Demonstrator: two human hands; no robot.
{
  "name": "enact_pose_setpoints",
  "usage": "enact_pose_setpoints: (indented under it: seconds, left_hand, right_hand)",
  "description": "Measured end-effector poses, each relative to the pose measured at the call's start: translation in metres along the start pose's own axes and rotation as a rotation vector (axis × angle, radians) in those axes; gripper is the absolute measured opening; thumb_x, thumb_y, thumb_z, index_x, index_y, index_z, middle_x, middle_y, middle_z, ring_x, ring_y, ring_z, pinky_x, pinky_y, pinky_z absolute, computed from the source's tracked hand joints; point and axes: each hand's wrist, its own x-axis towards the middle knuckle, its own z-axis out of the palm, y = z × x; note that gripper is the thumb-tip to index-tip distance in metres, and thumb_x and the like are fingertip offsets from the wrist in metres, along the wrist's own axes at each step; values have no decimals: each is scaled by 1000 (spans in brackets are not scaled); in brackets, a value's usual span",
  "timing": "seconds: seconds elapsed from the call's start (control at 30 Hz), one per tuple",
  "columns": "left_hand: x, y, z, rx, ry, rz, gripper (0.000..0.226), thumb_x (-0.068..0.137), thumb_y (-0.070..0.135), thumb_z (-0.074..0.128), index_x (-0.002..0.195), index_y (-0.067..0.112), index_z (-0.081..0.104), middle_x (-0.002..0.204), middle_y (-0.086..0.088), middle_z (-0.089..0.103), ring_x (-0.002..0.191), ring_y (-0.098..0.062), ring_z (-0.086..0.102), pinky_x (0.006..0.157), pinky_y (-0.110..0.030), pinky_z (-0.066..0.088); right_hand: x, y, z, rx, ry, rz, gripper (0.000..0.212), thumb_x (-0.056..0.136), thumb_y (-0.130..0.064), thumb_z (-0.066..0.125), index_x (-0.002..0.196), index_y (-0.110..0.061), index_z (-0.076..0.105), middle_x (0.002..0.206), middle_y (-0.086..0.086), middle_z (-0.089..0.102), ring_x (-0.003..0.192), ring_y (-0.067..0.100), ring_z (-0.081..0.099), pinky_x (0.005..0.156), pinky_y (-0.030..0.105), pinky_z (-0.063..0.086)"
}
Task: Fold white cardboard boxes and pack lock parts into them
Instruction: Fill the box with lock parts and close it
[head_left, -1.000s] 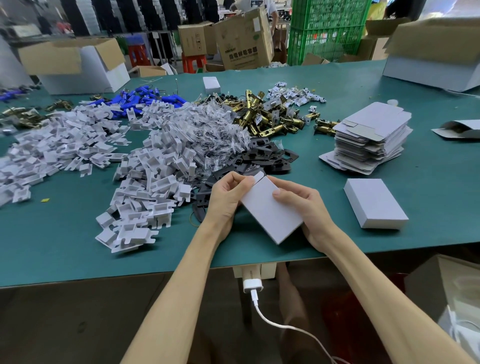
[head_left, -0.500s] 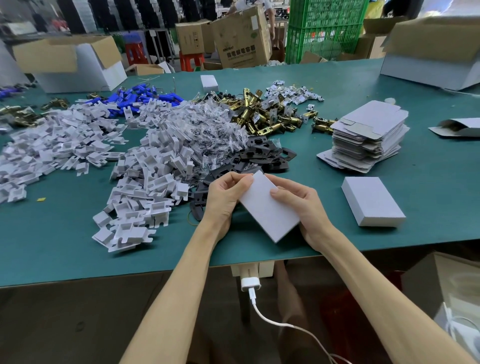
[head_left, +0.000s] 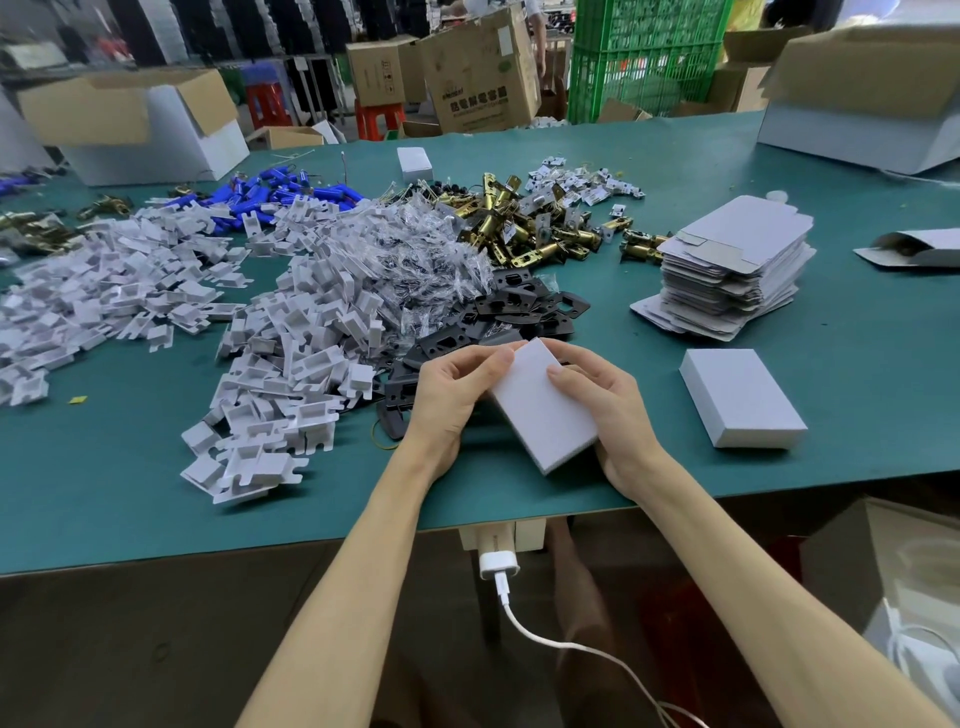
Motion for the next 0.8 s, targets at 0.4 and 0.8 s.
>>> enact_pose_setpoints:
  seconds: [0.4, 0.8]
  left_hand:
    - [-1, 0, -1, 59, -25, -9, 24, 98, 13, 70, 119, 6, 77, 119, -17, 76, 105, -23, 63, 112, -61, 41]
    - [1, -3, -3, 51, -25, -3, 17, 99, 11, 68, 108, 15, 82, 111, -14, 78, 96, -21, 65, 94, -44, 51]
  right_hand:
    - [2, 1, 1, 4, 49, 1, 23, 97, -19, 66, 117, -27, 75, 107, 12, 75, 84, 15, 70, 68, 26, 57]
    - [3, 2, 3, -138, 74, -19, 25, 100, -23, 64, 125, -25, 70, 104, 10, 75, 85, 16, 70, 69, 28, 56]
